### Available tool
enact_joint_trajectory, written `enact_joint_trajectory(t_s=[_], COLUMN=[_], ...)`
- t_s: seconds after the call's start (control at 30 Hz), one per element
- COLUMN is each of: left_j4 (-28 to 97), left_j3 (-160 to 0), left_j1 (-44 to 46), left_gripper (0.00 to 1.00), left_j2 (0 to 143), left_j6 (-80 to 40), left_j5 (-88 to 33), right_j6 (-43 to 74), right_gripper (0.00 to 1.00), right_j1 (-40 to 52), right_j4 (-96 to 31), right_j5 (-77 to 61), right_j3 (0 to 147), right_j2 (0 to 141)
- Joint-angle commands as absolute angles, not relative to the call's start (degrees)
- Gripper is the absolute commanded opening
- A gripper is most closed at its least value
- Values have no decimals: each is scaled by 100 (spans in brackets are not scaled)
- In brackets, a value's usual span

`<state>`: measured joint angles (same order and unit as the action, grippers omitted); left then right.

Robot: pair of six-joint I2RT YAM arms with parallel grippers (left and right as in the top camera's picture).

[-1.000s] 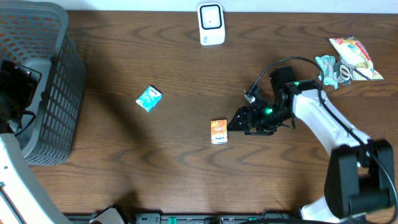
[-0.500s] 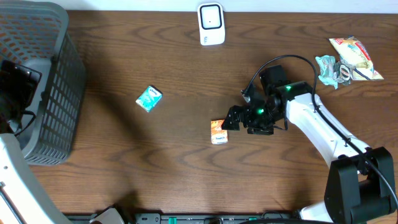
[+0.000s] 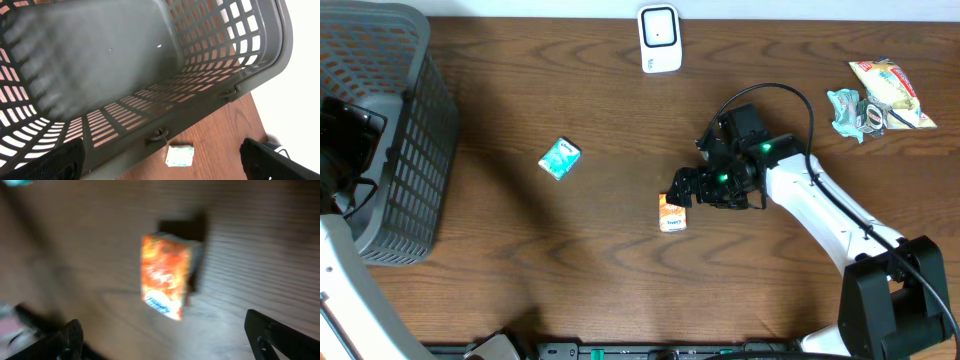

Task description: Scan the item barcode

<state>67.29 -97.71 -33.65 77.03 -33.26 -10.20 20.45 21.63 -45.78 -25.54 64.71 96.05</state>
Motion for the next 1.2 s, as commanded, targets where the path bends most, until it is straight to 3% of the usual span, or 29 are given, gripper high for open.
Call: enact_joint_trajectory(t_s=[0.0,0.1,0.33,0.63,0.83,1.03,1.17], left_j4=[6740,6740,6740,6740,6740,6740,6740], left_j3=[-9850,-9850,-9850,-9850,-9850,-9850,-9850], left_j1=[-3385,-3385,-3385,-3385,-3385,-3385,-3385], left_gripper=[98,98,98,98,98,98,98], left_j2=[7673,7673,7673,7673,7673,7673,7673], left_j6=[-3374,-3374,-3374,-3374,-3374,-3374,-3374], left_j5=[-989,-989,-989,-989,-989,-989,-989], right_j6=[2484,2447,2198,1984,1977,2228,2344], right_gripper=[99,94,99,90,89,72,70], right_j1=[2185,2185,2182,2067,2158,2163,2176], right_j4=[-4609,-4613,-4580,-4451,-4021,-3680,-3448], right_j5=[-1793,-1809,-1806,-1850,-2309,-2309,-2311], right_j3=[6442,6438,6425,6281,6117,5763,5599], right_j2=[9559,9559,9564,9644,9668,9668,9668])
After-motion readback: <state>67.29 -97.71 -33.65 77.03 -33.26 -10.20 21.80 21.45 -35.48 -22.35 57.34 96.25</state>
